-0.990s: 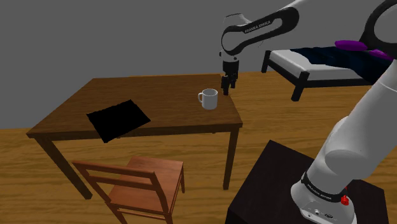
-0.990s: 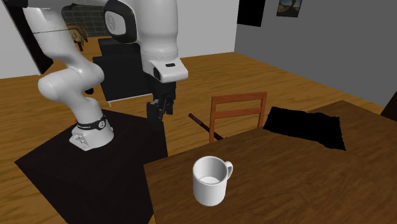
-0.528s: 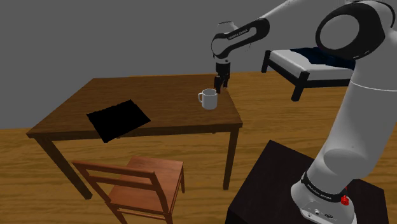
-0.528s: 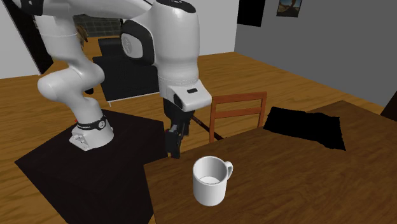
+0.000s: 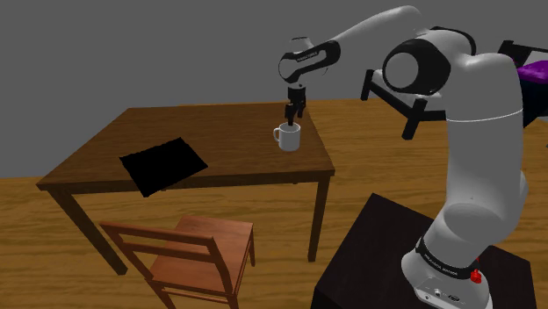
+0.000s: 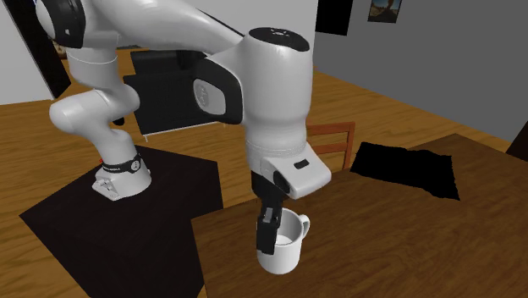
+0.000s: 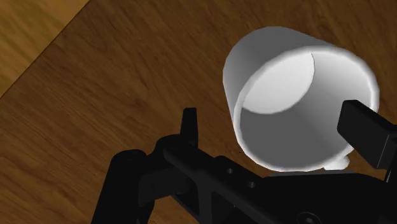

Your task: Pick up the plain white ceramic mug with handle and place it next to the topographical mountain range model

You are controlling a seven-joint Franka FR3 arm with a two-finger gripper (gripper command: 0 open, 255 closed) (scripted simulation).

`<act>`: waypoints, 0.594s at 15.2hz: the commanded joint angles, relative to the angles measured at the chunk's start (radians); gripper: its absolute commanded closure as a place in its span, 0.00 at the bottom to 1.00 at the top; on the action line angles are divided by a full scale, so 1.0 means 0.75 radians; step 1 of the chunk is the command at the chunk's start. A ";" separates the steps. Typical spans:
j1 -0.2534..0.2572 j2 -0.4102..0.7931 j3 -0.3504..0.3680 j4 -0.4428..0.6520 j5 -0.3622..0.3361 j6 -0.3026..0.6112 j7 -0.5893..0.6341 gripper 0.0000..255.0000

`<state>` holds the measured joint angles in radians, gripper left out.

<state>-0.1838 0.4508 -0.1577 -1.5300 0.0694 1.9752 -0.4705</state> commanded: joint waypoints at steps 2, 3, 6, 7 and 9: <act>-0.023 0.102 0.003 0.102 0.017 0.008 -0.021 0.00; -0.023 0.108 0.004 0.093 0.018 0.023 -0.022 0.00; -0.023 0.125 0.006 0.066 0.022 0.068 -0.024 0.00; -0.023 0.131 0.006 0.057 0.023 0.082 -0.025 0.00; -0.024 0.142 0.007 0.044 0.025 0.105 -0.026 0.00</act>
<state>-0.2029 0.5545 -0.1529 -1.4894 0.0874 2.0438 -0.4911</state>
